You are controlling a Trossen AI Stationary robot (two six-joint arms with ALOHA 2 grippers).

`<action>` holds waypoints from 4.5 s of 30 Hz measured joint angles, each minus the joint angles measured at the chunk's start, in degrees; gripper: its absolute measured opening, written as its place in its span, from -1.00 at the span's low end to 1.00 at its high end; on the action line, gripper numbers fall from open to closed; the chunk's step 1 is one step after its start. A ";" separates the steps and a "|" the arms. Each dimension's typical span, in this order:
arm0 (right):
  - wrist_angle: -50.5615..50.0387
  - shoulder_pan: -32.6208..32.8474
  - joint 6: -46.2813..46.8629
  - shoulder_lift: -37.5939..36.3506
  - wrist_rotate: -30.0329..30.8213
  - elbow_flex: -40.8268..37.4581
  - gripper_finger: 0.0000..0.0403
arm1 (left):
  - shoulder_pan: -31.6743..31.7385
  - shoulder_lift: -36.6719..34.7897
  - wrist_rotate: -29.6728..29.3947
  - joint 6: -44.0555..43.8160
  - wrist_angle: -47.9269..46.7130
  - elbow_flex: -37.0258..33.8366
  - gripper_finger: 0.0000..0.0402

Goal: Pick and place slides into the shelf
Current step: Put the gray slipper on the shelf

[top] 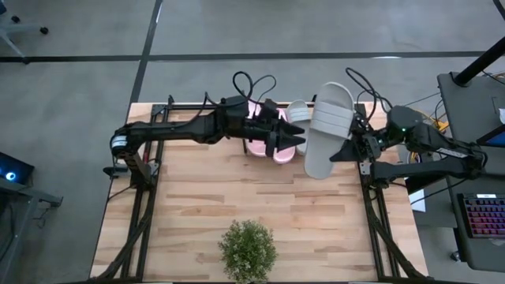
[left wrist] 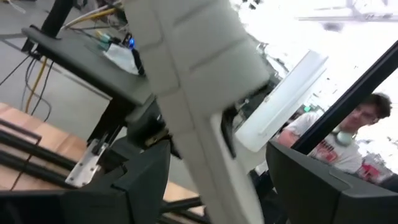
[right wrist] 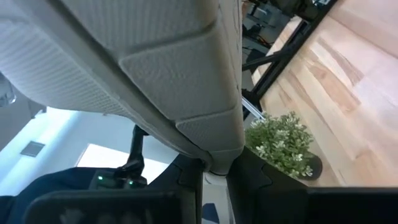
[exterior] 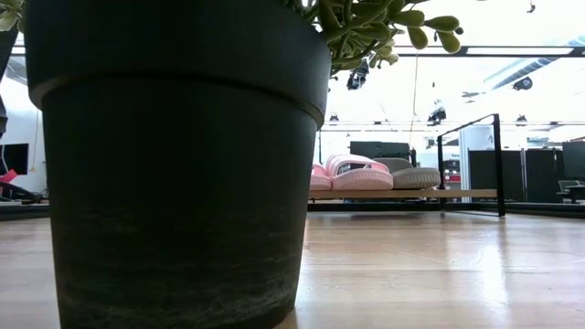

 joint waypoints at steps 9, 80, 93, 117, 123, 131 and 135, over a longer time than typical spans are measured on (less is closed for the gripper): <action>0.66 0.02 -1.21 2.42 -1.06 0.00 -0.81 | 0.16 0.78 0.02 -2.54 0.67 -0.11 0.25; 34.33 23.19 -25.59 7.02 71.40 -7.41 -0.15 | 3.63 3.80 -20.92 -6.86 16.84 0.46 -0.71; 65.17 25.94 -36.76 19.45 76.00 -12.24 -0.20 | 3.63 3.63 -20.82 -8.05 17.60 0.17 -0.71; 68.05 35.09 -43.18 23.20 97.96 -12.17 -0.73 | 3.79 4.02 -11.87 -6.87 16.92 -0.56 0.08; 67.98 38.94 -43.46 23.20 105.01 -12.31 -0.73 | 4.40 4.02 -2.25 -6.70 17.23 -1.22 0.39; 68.56 40.68 -36.80 26.52 111.42 -12.44 -0.73 | 4.19 4.04 5.93 -3.37 21.78 -1.51 0.50; 68.53 40.68 -32.95 27.76 112.56 -12.41 -0.74 | 4.02 4.04 9.06 1.08 22.12 -1.49 0.50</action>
